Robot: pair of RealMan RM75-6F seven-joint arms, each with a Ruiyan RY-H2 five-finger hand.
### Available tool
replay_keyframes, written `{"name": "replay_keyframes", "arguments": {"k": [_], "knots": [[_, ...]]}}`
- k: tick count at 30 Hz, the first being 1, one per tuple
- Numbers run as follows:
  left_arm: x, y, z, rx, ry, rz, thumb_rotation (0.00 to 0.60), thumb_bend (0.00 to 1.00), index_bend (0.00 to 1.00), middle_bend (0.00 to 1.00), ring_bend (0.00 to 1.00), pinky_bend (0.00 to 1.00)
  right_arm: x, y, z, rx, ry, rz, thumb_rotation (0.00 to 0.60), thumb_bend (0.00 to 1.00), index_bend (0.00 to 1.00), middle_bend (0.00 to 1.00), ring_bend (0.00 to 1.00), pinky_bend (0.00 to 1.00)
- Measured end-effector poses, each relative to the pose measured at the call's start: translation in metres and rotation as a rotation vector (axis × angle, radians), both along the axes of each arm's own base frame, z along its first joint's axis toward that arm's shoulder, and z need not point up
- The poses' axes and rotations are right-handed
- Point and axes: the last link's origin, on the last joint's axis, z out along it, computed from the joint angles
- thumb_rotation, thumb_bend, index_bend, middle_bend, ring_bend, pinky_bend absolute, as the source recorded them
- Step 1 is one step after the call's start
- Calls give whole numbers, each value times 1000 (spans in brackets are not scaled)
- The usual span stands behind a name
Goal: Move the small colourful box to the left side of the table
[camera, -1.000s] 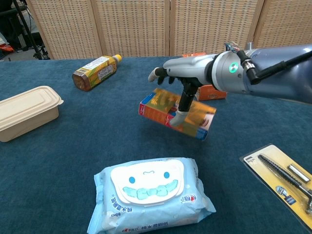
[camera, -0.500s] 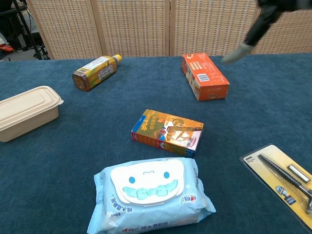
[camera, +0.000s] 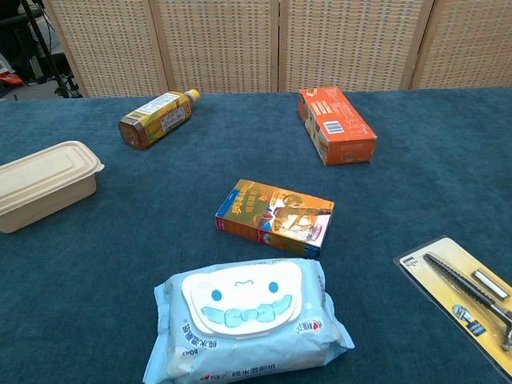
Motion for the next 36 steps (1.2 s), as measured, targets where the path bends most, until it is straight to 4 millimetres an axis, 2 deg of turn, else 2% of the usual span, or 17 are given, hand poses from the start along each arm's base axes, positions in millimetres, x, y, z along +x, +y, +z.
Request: {"name": "replay_keyframes", "arguments": {"k": [7,9,15,22,28,31,33,35,36], "knots": [[47,29,-32,-60,102,-117,600,0,0,0,0,0,-25,35,-7,-47,-69,18,600,0,0,0,0,0],[58,38,-44,-69,146,-136,600,0,0,0,0,0,-27,38,-8,-34,-80,25,600,0,0,0,0,0],[97,70,-103,-124,265,-149,600,0,0,0,0,0,-27,40,-7,-32,-89,38,600,0,0,0,0,0],[155,98,-186,-200,328,-169,600,0,0,0,0,0,-32,38,-4,-34,-89,10,600,0,0,0,0,0],[187,109,-223,-233,353,-157,600,0,0,0,0,0,-33,40,-1,-46,-94,9,600,0,0,0,0,0],[194,112,-232,-234,361,-154,600,0,0,0,0,9,-34,40,-1,-42,-98,4,600,0,0,0,0,0],[196,112,-235,-231,357,-153,600,16,49,79,38,121,-35,40,0,-42,-99,3,600,0,0,0,0,0],[197,112,-236,-235,342,-151,600,96,214,276,173,311,-35,40,0,-42,-101,2,600,0,0,0,0,0],[197,112,-237,-240,337,-148,600,132,282,339,229,355,-35,40,0,-41,-103,2,600,0,0,0,0,0]]}}
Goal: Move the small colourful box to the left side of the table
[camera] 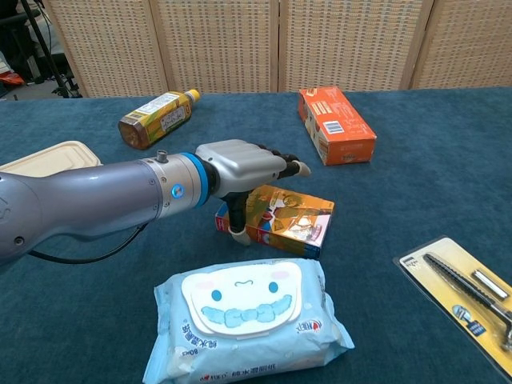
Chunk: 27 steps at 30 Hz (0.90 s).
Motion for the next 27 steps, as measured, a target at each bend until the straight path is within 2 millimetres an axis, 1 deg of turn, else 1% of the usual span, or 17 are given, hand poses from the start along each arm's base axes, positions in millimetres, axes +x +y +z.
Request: {"name": "replay_keyframes", "arguments": {"k": [2,4,5,7,11,12,14,18,20,21,24,25,27], "knots": [[-1,-1,-1,-9,-2,8,600,205,445,475,350,450,0,0,0,-1,-2,0,600,0,0,0,0,0],[-1,-2,0,-5,-4,9,600,236,544,556,428,510,0,1,1,-1,-3,1,600,0,0,0,0,0],[-1,-2,1,0,-6,9,600,245,572,580,451,527,0,1,1,0,-4,2,600,0,0,0,0,0],[-1,-2,4,10,-13,11,600,255,605,606,475,542,0,2,1,1,-5,3,600,0,0,0,0,0],[-1,0,14,32,-26,12,600,267,618,620,486,548,0,3,1,-4,-4,4,600,0,0,0,0,0],[0,0,17,40,-33,11,600,267,618,619,486,548,0,3,2,-4,-5,4,600,0,0,0,0,0],[0,3,31,71,-58,12,600,268,618,619,486,548,0,3,1,-2,-5,5,600,0,0,0,0,0],[-9,12,70,147,-105,37,600,266,618,619,486,549,1,4,0,6,-4,11,600,0,0,0,0,0],[-20,20,98,203,-124,65,600,264,619,619,486,549,2,5,0,9,-3,14,600,0,0,0,0,0],[-28,24,117,239,-133,84,600,263,619,619,486,549,2,6,-1,10,-4,15,600,0,0,0,0,0],[-54,33,160,332,-147,141,600,265,619,619,486,548,4,7,-1,16,-3,22,600,0,0,0,0,0],[-69,37,181,379,-152,175,600,268,619,619,486,548,4,8,-2,17,-2,24,600,0,0,0,0,0],[-93,40,209,442,-162,233,600,278,618,619,486,549,5,9,-2,21,3,28,600,0,0,0,0,0]]}}
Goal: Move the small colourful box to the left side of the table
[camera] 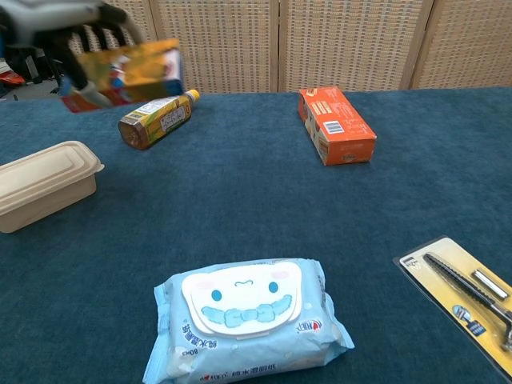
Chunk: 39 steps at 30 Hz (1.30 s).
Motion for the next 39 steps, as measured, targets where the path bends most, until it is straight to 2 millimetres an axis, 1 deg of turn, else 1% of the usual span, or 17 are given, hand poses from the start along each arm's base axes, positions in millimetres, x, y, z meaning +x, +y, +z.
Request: {"name": "replay_keyframes", "arguments": {"k": [1,3,4,8,12,16,22,27,29,30,31,33,35,36,37,38,39], "knots": [[-19,0,14,32,-17,49,600,279,618,619,486,549,0,0,0,0,0,-1,600,0,0,0,0,0],[-52,-1,31,74,-42,144,600,280,619,619,486,549,1,1,-2,4,3,-1,600,0,0,0,0,0],[-75,-1,40,100,-49,208,600,281,619,619,486,549,2,1,-3,5,5,-1,600,0,0,0,0,0],[-130,7,65,180,-18,354,600,285,620,619,486,548,5,3,-7,17,15,6,600,0,0,0,0,0],[-172,17,75,212,-35,461,600,288,620,619,486,549,6,3,-11,21,40,7,600,0,0,0,0,0],[-201,26,65,183,-59,544,600,291,620,619,486,549,5,1,-15,24,51,-3,600,0,0,0,0,0],[-215,39,34,117,-72,605,600,293,620,619,483,548,4,-1,-16,22,58,-11,600,0,0,0,0,0],[-221,47,25,130,-37,629,600,275,620,618,481,548,3,-2,-17,23,58,-17,600,0,0,0,0,0],[-222,49,22,134,-33,636,600,242,582,564,441,548,3,-2,-16,22,57,-19,600,0,0,0,0,0],[-222,50,20,133,-30,637,600,226,530,493,379,532,3,-2,-16,23,56,-20,600,0,0,0,0,0],[-223,51,17,125,-25,637,600,218,481,430,317,503,3,-3,-16,24,56,-20,600,0,0,0,0,0],[-223,51,13,111,-20,637,600,213,293,207,100,339,3,-3,-17,27,57,-19,600,0,0,0,0,0],[-223,50,11,95,-25,648,600,205,117,55,6,186,4,-2,-17,29,59,-17,600,0,0,0,0,0],[-224,50,10,86,-29,658,600,194,44,13,0,110,4,-2,-18,30,61,-16,600,0,0,0,0,0],[-225,49,9,73,-38,676,600,183,15,1,0,66,4,-2,-19,31,63,-14,600,0,0,0,0,0],[-225,49,9,69,-43,683,600,163,0,0,0,18,5,-2,-19,32,63,-13,600,0,0,0,0,0],[-225,48,10,64,-49,695,600,150,0,0,0,4,5,-1,-19,33,63,-12,600,0,0,0,0,0]]}}
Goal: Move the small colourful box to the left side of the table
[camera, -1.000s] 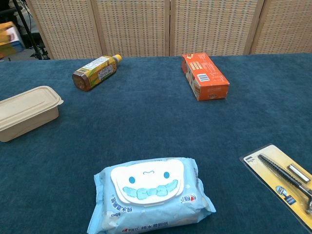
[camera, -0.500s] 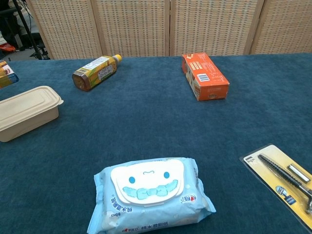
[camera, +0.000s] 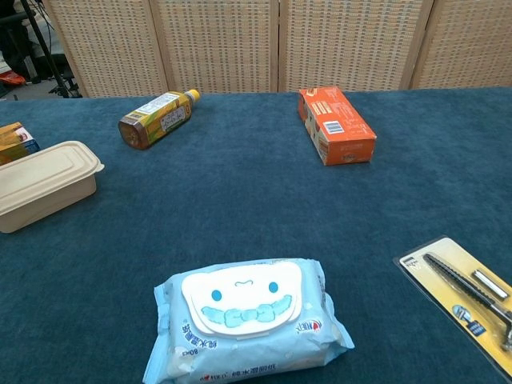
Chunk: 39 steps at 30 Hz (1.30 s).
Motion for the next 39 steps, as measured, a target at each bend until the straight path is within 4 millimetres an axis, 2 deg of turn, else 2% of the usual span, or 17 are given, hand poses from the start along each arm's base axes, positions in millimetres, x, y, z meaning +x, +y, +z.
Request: {"name": "replay_keyframes", "arguments": {"k": [3,13,21,24,27,32,37,39], "knots": [[2,-3,6,-1,-22,29,600,124,0,0,0,0,1,0,0,1,-1,6,600,0,0,0,0,0],[6,-22,48,24,-48,103,600,70,0,0,0,0,3,2,-3,12,1,21,600,0,0,0,0,0],[25,-40,63,72,-115,-7,600,69,0,0,0,0,5,4,1,4,-12,24,600,0,0,0,0,0],[34,-58,69,91,-125,-93,600,70,0,0,0,0,5,5,3,0,-18,26,600,0,0,0,0,0],[42,-83,73,134,-153,-182,600,76,0,0,0,0,6,5,5,-3,-26,32,600,0,0,0,0,0],[43,-136,79,285,-165,-291,600,75,0,0,0,0,7,6,5,-10,-22,40,600,0,0,0,0,0],[43,-195,66,349,-161,-365,600,72,0,0,0,0,7,7,5,-29,-1,39,600,0,0,0,0,0],[43,-211,59,357,-149,-372,600,72,0,0,0,0,7,7,7,-40,3,37,600,0,0,0,0,0]]}}
